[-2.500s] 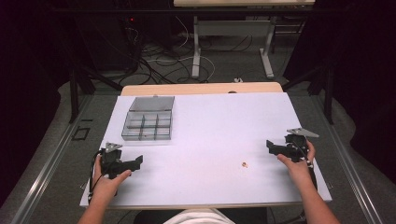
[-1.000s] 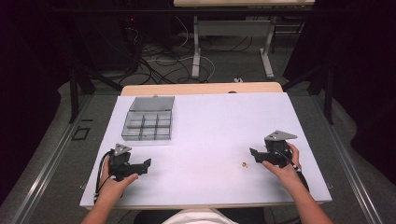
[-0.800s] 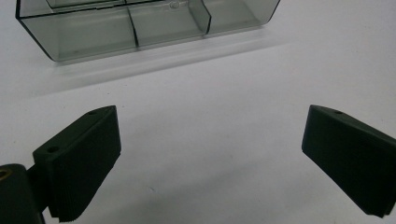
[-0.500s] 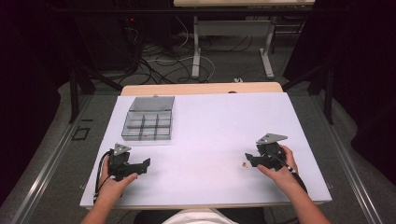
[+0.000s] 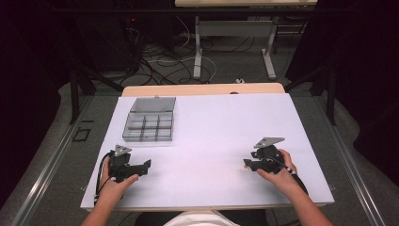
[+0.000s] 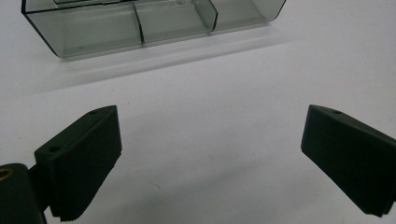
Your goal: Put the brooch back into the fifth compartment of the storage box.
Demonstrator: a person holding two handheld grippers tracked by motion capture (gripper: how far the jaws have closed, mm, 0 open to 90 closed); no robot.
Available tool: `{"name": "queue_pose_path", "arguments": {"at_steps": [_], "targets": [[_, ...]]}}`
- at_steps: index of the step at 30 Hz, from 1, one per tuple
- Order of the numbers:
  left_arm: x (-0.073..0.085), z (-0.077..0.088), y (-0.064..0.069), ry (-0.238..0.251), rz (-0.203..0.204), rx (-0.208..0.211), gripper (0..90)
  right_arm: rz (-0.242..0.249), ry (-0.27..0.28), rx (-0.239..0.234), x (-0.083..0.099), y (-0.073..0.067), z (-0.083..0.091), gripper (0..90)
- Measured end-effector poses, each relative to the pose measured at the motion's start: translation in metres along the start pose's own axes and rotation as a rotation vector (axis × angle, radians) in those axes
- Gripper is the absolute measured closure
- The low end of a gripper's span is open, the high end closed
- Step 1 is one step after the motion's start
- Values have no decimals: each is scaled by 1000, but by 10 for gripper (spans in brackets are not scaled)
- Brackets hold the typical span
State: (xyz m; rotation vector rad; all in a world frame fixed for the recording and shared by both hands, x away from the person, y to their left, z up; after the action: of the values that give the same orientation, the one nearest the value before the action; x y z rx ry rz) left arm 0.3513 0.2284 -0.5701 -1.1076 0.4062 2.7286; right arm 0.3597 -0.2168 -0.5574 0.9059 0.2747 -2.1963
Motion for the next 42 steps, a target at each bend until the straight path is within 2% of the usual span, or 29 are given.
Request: {"name": "queue_pose_path", "arguments": {"at_steps": [9,14,19,20,21,34,35,36,42], "targets": [[0,0,-1,4,7,-6,55,14,-35,-22,3,-2,-5,581],[0,0,-2,0,11,-12,60,21,-90,-27,8,-3,-11,578],[0,0,-3,0,14,-16,69,28,-108,-41,10,-4,-14,576],[0,0,-4,1,14,-16,72,10,-114,-38,11,-5,-15,575],[0,0,-4,0,16,-17,75,17,-120,-40,11,-4,-15,575],[1,-1,-8,-21,36,-36,135,44,-113,-34,11,-4,-17,588],[1,-1,-8,-25,36,-36,143,32,-145,-43,11,-5,-14,594],[1,-2,-9,-25,38,-35,152,37,-121,-38,11,-5,-16,599],[1,-2,-11,-30,54,-38,156,39,-121,-42,10,-6,-16,649]]}}
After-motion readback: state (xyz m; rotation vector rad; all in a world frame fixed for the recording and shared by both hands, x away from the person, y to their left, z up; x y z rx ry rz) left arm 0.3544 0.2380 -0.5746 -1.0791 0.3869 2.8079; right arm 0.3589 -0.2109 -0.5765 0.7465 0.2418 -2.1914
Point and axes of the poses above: each handheld gripper's, and its own axes: z roughly backward along the jaws, x roughly out of its underside, y roughly to its right, the point moved 4 cm from there along -z, roughly forward along the jaws, and after that the axes turned 8 degrees about z, right-handed, at the moved point
